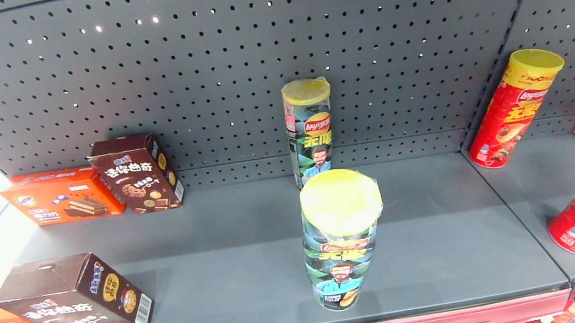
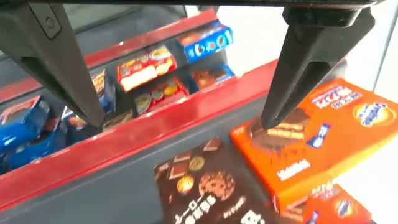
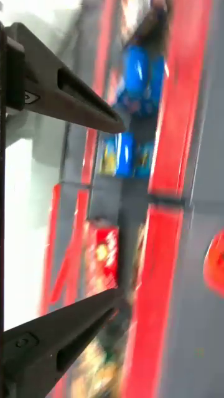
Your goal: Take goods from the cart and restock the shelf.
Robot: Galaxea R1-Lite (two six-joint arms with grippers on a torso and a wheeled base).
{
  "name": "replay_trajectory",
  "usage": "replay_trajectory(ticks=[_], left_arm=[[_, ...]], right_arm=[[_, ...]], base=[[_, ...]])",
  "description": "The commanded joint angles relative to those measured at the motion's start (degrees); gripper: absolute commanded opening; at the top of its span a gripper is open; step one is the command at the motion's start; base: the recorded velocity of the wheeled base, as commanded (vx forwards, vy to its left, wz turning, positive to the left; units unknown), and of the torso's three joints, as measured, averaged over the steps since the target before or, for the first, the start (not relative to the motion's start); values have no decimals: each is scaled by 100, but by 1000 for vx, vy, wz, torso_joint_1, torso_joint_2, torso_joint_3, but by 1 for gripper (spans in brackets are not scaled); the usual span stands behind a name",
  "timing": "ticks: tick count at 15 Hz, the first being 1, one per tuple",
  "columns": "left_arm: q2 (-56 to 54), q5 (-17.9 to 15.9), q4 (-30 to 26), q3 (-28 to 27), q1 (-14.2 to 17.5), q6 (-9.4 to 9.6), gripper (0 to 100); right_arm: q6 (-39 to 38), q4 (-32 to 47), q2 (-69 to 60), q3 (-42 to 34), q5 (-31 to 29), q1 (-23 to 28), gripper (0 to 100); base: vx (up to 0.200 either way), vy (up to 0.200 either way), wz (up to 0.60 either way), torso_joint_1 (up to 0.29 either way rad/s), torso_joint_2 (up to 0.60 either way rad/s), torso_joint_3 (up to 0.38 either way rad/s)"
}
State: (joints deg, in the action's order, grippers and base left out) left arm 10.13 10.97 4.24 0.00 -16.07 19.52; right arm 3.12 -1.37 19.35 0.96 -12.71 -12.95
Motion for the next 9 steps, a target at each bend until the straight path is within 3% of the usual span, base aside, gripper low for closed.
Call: replay_trajectory(ticks=[1, 2, 4, 6, 7, 8, 9], left_arm=[[-73, -25, 6, 0, 1352, -36, 100], [-433, -25, -2, 0, 1238, -62, 100], [-556, -25, -20, 0, 1194, -554, 100], [-556, -25, -20, 0, 1194, -625, 100], [-556, -456, -20, 0, 1194, -695, 100], [-556, -491, -20, 0, 1194, -695, 100], [-556, -1124, -20, 0, 1194, -748, 100]], right_arm=[[-207, 75, -1117, 18, 551, 1180, 100], [-295, 101, -1706, 27, 744, 1163, 100], [-532, -154, -1908, -52, 814, 1303, 100], [-611, -206, -1908, -88, 656, 1303, 100], [-330, 137, -1908, -96, 1017, 1303, 100], [-321, 163, -1908, -96, 1025, 1303, 100], [-215, 198, -1908, -88, 1069, 1303, 100]], base=[[0, 0, 0, 0, 0, 0], [0, 0, 0, 0, 0, 0], [0, 0, 0, 0, 0, 0], [0, 0, 0, 0, 0, 0], [0, 0, 0, 0, 0, 0], [0, 0, 0, 0, 0, 0], [0, 0, 0, 0, 0, 0]])
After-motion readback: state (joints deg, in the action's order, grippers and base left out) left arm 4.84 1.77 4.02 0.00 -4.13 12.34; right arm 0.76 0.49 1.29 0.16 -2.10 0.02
